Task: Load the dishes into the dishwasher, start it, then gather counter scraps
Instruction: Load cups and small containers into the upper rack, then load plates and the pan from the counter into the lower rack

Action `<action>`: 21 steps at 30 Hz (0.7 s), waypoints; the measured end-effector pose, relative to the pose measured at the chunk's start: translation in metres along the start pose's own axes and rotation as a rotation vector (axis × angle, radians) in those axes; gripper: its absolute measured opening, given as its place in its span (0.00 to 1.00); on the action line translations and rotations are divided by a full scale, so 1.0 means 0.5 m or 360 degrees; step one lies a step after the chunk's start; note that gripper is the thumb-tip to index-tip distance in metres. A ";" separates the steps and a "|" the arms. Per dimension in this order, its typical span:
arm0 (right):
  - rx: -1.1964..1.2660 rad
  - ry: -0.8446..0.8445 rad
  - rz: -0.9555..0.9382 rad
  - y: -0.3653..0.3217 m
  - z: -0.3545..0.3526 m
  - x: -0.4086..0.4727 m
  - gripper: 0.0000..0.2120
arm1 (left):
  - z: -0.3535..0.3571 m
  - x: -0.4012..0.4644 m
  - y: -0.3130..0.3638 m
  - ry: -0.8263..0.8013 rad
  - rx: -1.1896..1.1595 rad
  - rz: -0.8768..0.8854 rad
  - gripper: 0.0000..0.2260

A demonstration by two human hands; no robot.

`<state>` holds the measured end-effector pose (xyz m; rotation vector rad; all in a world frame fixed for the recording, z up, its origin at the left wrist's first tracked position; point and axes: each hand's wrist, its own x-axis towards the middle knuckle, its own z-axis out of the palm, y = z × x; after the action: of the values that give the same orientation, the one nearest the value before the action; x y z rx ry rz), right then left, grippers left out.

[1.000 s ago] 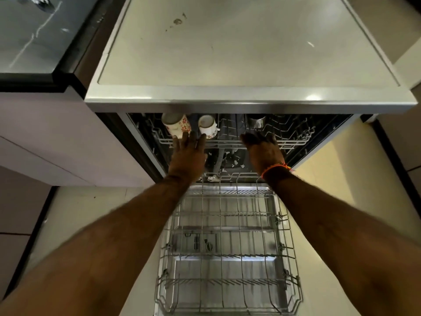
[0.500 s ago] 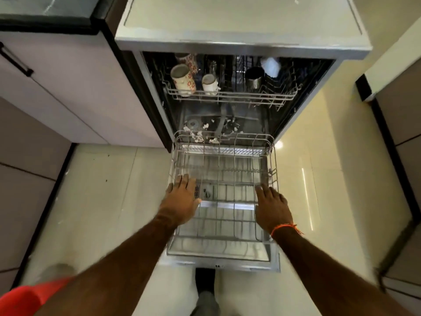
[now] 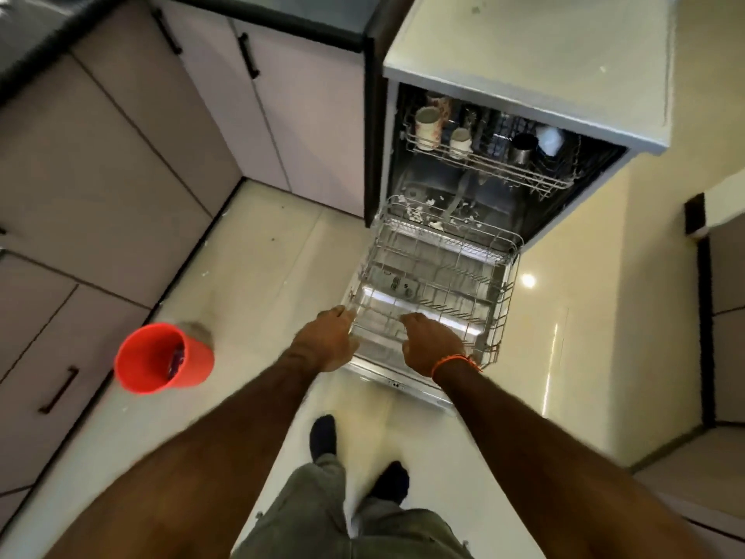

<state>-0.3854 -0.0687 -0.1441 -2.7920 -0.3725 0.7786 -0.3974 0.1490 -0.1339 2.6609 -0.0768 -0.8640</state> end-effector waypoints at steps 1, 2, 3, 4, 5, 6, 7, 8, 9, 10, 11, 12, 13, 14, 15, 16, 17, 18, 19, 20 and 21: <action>-0.0019 -0.0007 -0.0046 -0.036 -0.016 -0.009 0.24 | -0.013 -0.033 -0.016 0.0047 -0.0046 -0.0037 0.28; -0.0057 -0.0018 -0.0089 -0.077 -0.039 -0.015 0.24 | -0.032 -0.066 -0.036 0.0095 -0.0082 -0.0084 0.27; -0.0081 -0.0031 -0.0113 -0.103 -0.053 -0.013 0.24 | -0.046 -0.084 -0.049 0.0120 -0.0101 -0.0109 0.26; -0.0108 -0.0035 -0.0138 -0.124 -0.068 -0.010 0.24 | -0.058 -0.098 -0.061 0.0135 -0.0132 -0.0133 0.26; -0.0147 -0.0027 -0.0176 -0.150 -0.083 -0.003 0.24 | -0.076 -0.116 -0.079 0.0175 -0.0175 -0.0162 0.26; -0.0201 -0.0020 -0.0210 -0.183 -0.100 0.007 0.24 | -0.098 -0.134 -0.104 0.0222 -0.0205 -0.0190 0.26; -0.0236 -0.0012 -0.0241 -0.215 -0.118 0.017 0.24 | -0.119 -0.148 -0.129 0.0257 -0.0234 -0.0213 0.26; -0.0256 0.0003 -0.0274 -0.247 -0.135 0.029 0.24 | -0.141 -0.158 -0.156 0.0292 -0.0256 -0.0232 0.26; -0.0261 0.0023 -0.0301 -0.279 -0.151 0.044 0.24 | -0.165 -0.166 -0.184 0.0331 -0.0273 -0.0249 0.26; -0.0269 0.0035 -0.0311 -0.305 -0.164 0.059 0.24 | -0.186 -0.169 -0.210 0.0366 -0.0280 -0.0262 0.25; -0.0275 0.0036 -0.0310 -0.336 -0.174 0.077 0.24 | -0.210 -0.174 -0.242 0.0389 -0.0285 -0.0270 0.25; -0.0279 0.0037 -0.0300 -0.363 -0.183 0.096 0.24 | -0.232 -0.175 -0.274 0.0405 -0.0286 -0.0272 0.25; -0.0279 0.0044 -0.0286 -0.389 -0.188 0.120 0.24 | -0.256 -0.175 -0.308 0.0422 -0.0277 -0.0268 0.25; -0.0275 0.0045 -0.0260 -0.416 -0.195 0.142 0.24 | -0.280 -0.175 -0.340 0.0428 -0.0262 -0.0263 0.25; -0.0258 0.0041 -0.0236 -0.437 -0.200 0.162 0.24 | -0.301 -0.174 -0.367 0.0430 -0.0249 -0.0261 0.25; -0.0235 0.0045 -0.0224 -0.464 -0.205 0.187 0.24 | -0.325 -0.171 -0.400 0.0433 -0.0235 -0.0259 0.25; -0.0219 0.0058 -0.0218 -0.491 -0.211 0.207 0.24 | -0.348 -0.169 -0.430 0.0429 -0.0222 -0.0264 0.25; -0.0208 0.0076 -0.0211 -0.519 -0.219 0.224 0.24 | -0.371 -0.165 -0.460 0.0423 -0.0211 -0.0270 0.25; -0.0195 0.0095 -0.0201 -0.546 -0.227 0.239 0.24 | -0.393 -0.161 -0.487 0.0415 -0.0199 -0.0268 0.26; -0.0190 0.0107 -0.0199 -0.567 -0.234 0.250 0.24 | -0.410 -0.156 -0.508 0.0412 -0.0190 -0.0261 0.27; -0.0189 0.0121 -0.0205 -0.591 -0.242 0.266 0.23 | -0.431 -0.151 -0.530 0.0415 -0.0183 -0.0256 0.27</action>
<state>-0.2648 0.2328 -0.0250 -2.8619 -0.5962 0.6397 -0.3480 0.4752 -0.0178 2.6713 0.2453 -0.5416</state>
